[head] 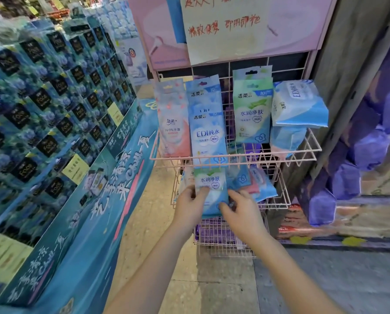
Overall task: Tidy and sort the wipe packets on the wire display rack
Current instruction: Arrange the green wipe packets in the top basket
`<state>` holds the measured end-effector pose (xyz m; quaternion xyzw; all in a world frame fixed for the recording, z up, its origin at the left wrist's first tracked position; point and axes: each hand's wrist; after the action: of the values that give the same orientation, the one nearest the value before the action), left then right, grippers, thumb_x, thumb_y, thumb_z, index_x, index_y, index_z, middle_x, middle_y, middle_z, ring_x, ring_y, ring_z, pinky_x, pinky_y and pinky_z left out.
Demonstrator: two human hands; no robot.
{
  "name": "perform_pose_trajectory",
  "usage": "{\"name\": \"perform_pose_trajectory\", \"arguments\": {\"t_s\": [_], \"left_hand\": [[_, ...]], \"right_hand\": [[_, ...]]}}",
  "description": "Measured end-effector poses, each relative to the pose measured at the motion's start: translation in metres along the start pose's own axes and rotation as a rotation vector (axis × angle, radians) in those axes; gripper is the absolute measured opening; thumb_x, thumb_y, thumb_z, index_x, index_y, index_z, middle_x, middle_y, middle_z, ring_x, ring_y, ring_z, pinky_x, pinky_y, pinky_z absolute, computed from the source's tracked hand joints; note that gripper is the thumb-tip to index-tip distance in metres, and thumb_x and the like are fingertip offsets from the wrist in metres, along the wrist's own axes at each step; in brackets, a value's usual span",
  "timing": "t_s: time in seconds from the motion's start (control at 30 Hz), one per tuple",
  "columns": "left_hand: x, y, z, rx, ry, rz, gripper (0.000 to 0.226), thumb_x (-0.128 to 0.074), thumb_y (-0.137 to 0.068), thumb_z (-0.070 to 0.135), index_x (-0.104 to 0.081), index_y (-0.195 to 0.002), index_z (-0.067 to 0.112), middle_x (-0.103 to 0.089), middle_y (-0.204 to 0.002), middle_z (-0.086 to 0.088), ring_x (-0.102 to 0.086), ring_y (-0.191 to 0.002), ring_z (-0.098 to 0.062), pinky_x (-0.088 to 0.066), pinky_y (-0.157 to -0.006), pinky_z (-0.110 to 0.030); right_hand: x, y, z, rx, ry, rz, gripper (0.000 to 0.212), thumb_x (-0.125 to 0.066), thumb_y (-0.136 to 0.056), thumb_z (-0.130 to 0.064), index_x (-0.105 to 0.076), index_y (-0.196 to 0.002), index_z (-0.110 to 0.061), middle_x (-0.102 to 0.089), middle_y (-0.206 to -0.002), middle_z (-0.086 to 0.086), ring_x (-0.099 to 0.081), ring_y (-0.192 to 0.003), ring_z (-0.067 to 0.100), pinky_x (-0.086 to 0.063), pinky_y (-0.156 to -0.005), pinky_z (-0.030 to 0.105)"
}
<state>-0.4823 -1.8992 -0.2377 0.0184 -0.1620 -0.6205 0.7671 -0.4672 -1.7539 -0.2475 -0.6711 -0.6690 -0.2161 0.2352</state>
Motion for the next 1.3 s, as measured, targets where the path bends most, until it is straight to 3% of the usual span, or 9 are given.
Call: {"name": "perform_pose_trajectory", "arguments": {"t_s": [0.13, 0.23, 0.37, 0.5, 0.7, 0.9, 1.07, 1.2, 1.3], "left_hand": [[0.02, 0.006, -0.012, 0.097, 0.141, 0.064, 0.023, -0.064, -0.103, 0.027, -0.065, -0.114, 0.007, -0.075, -0.108, -0.014, -0.074, -0.095, -0.026, -0.055, -0.076, -0.035], [0.031, 0.011, -0.02, 0.097, 0.136, 0.155, 0.021, -0.062, -0.103, 0.021, -0.064, -0.115, 0.003, -0.073, -0.105, -0.014, -0.068, -0.087, -0.022, -0.052, -0.069, -0.027], [0.039, 0.019, -0.03, 0.158, 0.18, 0.18, 0.024, -0.061, -0.103, 0.025, -0.066, -0.12, 0.009, -0.077, -0.112, -0.007, -0.075, -0.099, -0.024, -0.056, -0.075, -0.029], [0.04, 0.028, -0.039, 0.169, 0.185, 0.191, 0.024, -0.06, -0.104, 0.023, -0.065, -0.122, 0.008, -0.076, -0.116, -0.01, -0.077, -0.096, -0.019, -0.058, -0.073, -0.028], [0.037, 0.035, -0.045, 0.194, 0.224, 0.22, 0.027, -0.059, -0.103, 0.014, -0.058, -0.13, 0.01, -0.077, -0.115, -0.006, -0.077, -0.087, -0.01, -0.06, -0.065, -0.022], [0.026, 0.042, -0.048, 0.261, 0.301, 0.238, 0.025, -0.058, -0.104, 0.012, -0.052, -0.127, 0.014, -0.075, -0.112, -0.008, -0.074, -0.088, -0.021, -0.057, -0.072, -0.035], [0.019, 0.049, -0.05, 0.247, 0.312, 0.232, 0.024, -0.055, -0.104, 0.017, -0.052, -0.128, 0.019, -0.073, -0.115, -0.006, -0.07, -0.097, -0.022, -0.053, -0.076, -0.034], [0.014, 0.056, -0.046, 0.254, 0.373, 0.163, 0.032, -0.064, -0.101, 0.035, -0.056, -0.127, 0.018, -0.073, -0.119, -0.002, -0.073, -0.107, -0.022, -0.059, -0.084, -0.039], [0.017, 0.059, -0.049, 0.194, 0.297, 0.141, 0.042, -0.077, -0.093, 0.022, -0.053, -0.126, 0.015, -0.072, -0.122, -0.006, -0.076, -0.106, -0.021, -0.064, -0.075, -0.031]], "right_hand": [[0.001, -0.009, 0.004, -0.1, -0.126, 0.067, 0.04, -0.06, -0.09, -0.011, -0.067, -0.129, -0.014, -0.067, -0.096, 0.006, -0.062, -0.084, 0.02, -0.044, -0.073, 0.027], [-0.004, -0.023, 0.012, -0.143, -0.05, 0.217, 0.041, -0.067, -0.087, -0.022, -0.064, -0.127, -0.012, -0.066, -0.11, 0.013, -0.059, -0.107, 0.03, -0.051, -0.089, 0.039], [-0.013, -0.033, 0.013, -0.196, 0.262, 0.153, 0.076, -0.072, -0.079, -0.061, -0.056, -0.135, -0.012, -0.054, -0.138, 0.018, -0.047, -0.128, 0.04, -0.041, -0.106, 0.047], [-0.018, -0.038, 0.016, -0.181, 0.321, 0.16, 0.073, -0.075, -0.078, -0.058, -0.057, -0.133, -0.013, -0.053, -0.142, 0.017, -0.038, -0.142, 0.037, -0.037, -0.109, 0.05], [-0.013, -0.024, 0.018, -0.122, 0.13, 0.17, 0.043, -0.083, -0.079, -0.027, -0.061, -0.11, -0.006, -0.062, -0.114, 0.022, -0.054, -0.111, 0.041, -0.046, -0.092, 0.044], [0.002, 0.009, 0.018, -0.263, -0.302, 0.168, 0.02, -0.076, -0.086, -0.01, -0.058, -0.093, -0.012, -0.066, -0.084, -0.006, -0.065, -0.079, 0.017, -0.047, -0.067, 0.03], [0.001, 0.034, 0.032, -0.452, -0.782, 0.007, 0.021, -0.079, -0.083, -0.002, -0.058, -0.087, -0.006, -0.073, -0.096, 0.022, -0.071, -0.087, 0.032, -0.058, -0.076, 0.045], [-0.014, 0.05, 0.028, -0.459, -0.798, -0.083, 0.021, -0.079, -0.082, -0.001, -0.058, -0.084, -0.003, -0.073, -0.093, 0.023, -0.072, -0.078, 0.025, -0.057, -0.063, 0.031], [-0.022, 0.054, 0.021, -0.402, -0.71, -0.092, 0.021, -0.084, -0.079, -0.006, -0.063, -0.079, -0.002, -0.074, -0.084, 0.019, -0.069, -0.073, 0.021, -0.057, -0.066, 0.035]]}}
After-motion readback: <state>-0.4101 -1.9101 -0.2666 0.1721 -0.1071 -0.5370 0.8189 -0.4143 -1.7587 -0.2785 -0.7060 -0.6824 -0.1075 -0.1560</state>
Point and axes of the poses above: each hand's wrist, its own y-axis away from the middle knuckle, its own x-axis out of the back of the hand, z = x × y
